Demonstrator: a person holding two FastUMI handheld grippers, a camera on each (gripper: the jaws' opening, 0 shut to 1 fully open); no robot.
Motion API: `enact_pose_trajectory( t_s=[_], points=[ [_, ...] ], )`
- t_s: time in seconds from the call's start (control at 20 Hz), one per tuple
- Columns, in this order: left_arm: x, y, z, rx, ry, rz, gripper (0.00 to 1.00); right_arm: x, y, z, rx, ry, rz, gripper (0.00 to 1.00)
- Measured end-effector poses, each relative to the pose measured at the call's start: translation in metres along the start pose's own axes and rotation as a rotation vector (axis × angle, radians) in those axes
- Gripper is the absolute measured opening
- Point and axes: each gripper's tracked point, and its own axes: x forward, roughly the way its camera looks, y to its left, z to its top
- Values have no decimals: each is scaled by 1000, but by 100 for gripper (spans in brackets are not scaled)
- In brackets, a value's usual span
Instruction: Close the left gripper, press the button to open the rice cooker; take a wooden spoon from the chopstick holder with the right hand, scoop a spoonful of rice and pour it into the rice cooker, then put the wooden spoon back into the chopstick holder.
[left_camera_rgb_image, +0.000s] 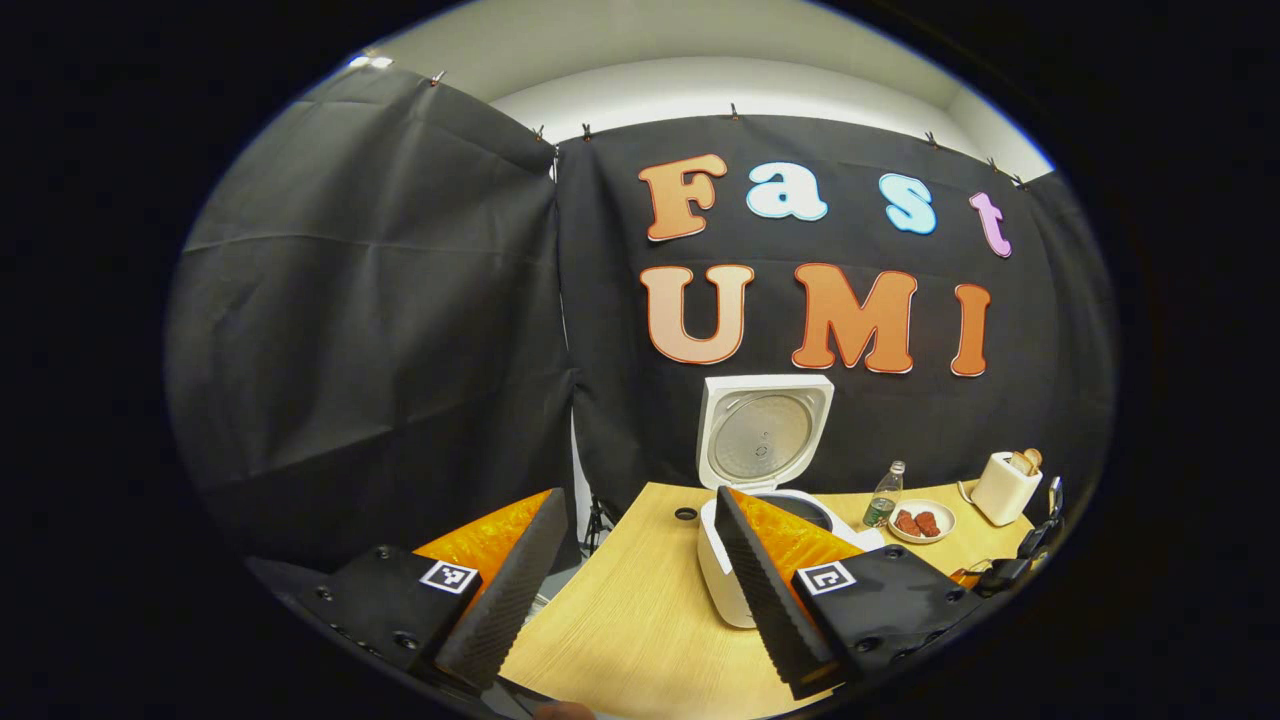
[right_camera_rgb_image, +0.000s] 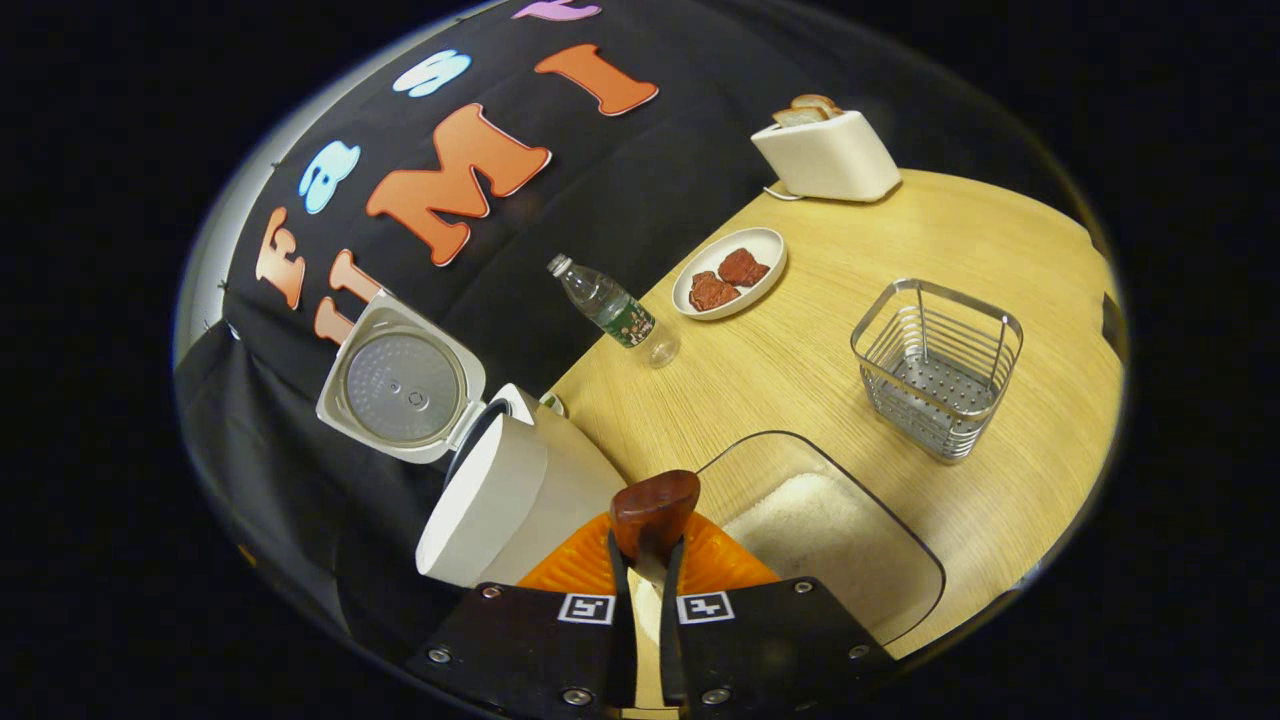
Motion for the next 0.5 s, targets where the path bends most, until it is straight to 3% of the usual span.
enact_pose_trajectory(
  t_s=[0.15,0.5],
  points=[
    [0,-2,1,-16,1,-6,100,0,-7,-7,138,50,17,8],
    [3,-14,5,-27,-9,-23,100,-18,-22,9,303,74,52,8]
  ],
)
